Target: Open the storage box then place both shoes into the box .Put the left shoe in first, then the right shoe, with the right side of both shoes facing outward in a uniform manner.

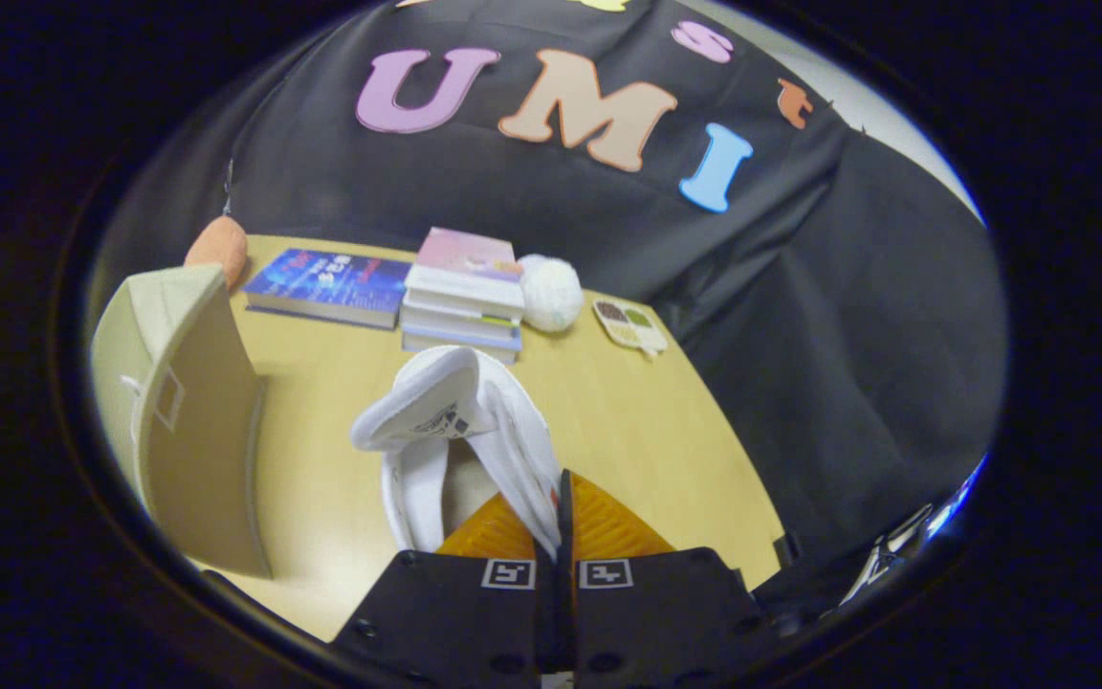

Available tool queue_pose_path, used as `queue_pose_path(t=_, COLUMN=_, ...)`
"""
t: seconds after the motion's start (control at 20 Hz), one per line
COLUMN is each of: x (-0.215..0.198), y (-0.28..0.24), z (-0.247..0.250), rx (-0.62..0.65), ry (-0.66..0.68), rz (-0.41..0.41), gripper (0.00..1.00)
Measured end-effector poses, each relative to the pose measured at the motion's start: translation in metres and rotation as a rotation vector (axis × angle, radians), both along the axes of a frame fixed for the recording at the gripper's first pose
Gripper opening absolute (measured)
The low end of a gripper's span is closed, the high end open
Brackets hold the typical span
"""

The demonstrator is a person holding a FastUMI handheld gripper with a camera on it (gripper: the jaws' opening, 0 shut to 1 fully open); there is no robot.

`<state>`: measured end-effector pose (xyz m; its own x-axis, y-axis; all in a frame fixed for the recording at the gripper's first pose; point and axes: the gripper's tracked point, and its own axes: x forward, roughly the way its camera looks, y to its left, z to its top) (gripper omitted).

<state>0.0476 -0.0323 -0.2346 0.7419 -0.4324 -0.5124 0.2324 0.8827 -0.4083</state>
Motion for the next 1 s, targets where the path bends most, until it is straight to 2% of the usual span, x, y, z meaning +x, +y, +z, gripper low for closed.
queue_pose_path(t=0.2, x=0.02, y=0.076, z=0.073, rx=-0.028, ry=-0.115, rz=0.034, gripper=0.02)
queue_pose_path(t=0.4, x=0.026, y=0.156, z=0.096, rx=-0.018, ry=-0.129, rz=0.092, gripper=0.03)
queue_pose_path(t=0.5, x=0.028, y=0.191, z=0.084, rx=0.018, ry=-0.103, rz=0.116, gripper=0.03)
queue_pose_path(t=0.65, x=0.027, y=0.227, z=0.05, rx=0.112, ry=-0.032, rz=0.108, gripper=0.03)
queue_pose_path(t=0.8, x=0.028, y=0.239, z=0.023, rx=0.154, ry=0.024, rz=0.086, gripper=0.03)
queue_pose_path(t=1.0, x=0.026, y=0.246, z=-0.009, rx=0.159, ry=0.1, rz=0.106, gripper=0.03)
